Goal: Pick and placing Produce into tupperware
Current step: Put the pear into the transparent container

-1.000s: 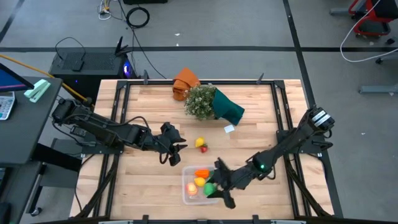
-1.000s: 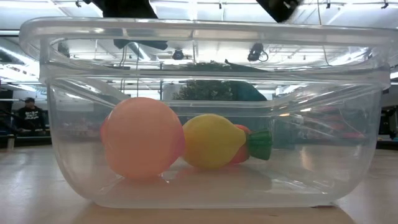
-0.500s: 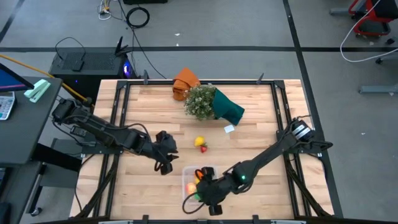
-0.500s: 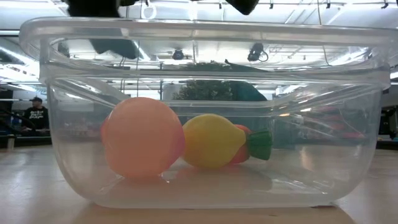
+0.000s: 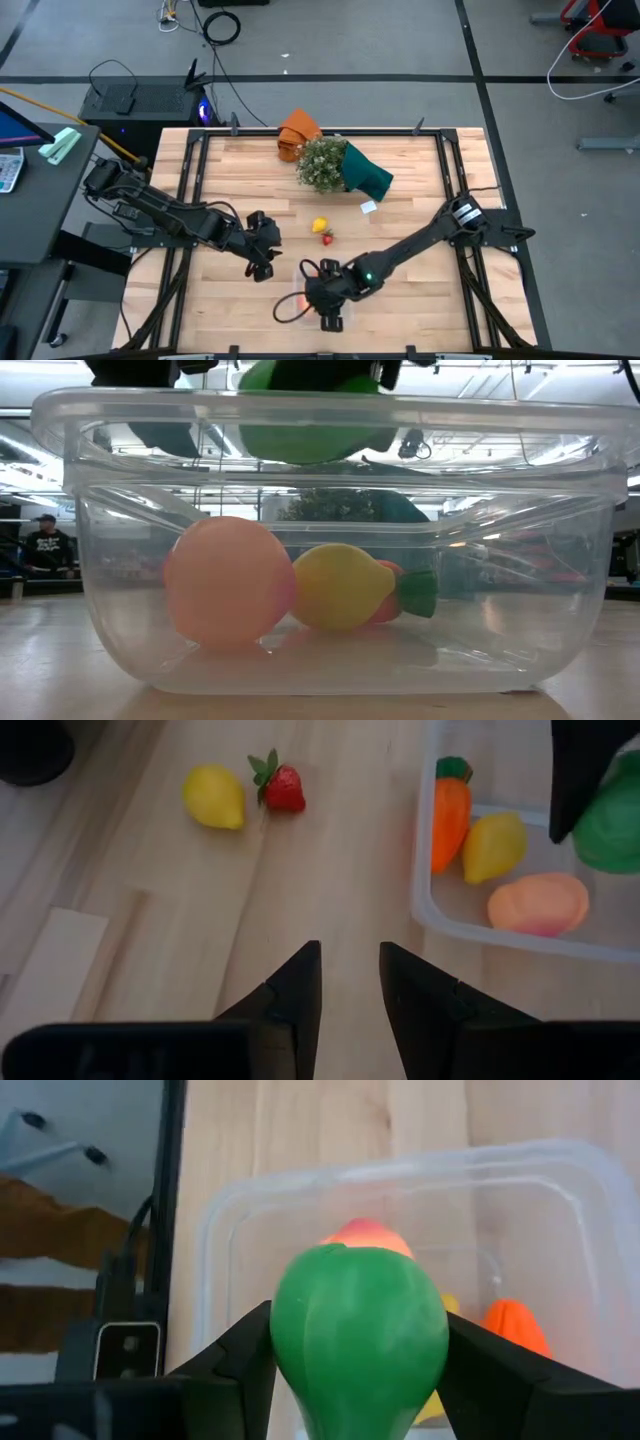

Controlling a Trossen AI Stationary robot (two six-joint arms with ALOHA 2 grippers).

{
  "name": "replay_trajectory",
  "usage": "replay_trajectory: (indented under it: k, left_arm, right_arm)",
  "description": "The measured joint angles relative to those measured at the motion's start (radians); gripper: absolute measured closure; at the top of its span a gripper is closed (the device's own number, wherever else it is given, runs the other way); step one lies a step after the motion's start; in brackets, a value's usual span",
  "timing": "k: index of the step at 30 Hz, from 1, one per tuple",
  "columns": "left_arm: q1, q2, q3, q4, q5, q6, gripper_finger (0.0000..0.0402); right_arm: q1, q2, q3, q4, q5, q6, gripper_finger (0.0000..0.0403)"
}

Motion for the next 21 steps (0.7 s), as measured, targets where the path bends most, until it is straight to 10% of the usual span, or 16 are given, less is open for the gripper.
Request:
replay_trajectory:
  k: [21]
  left_arm:
    - [0.0,0.0,0.0,-0.014,-0.006,0.024,0.0291]
  right_arm:
    - [-0.012,0.029,-0.002,-0.096,-0.125,-0.008,0.0217]
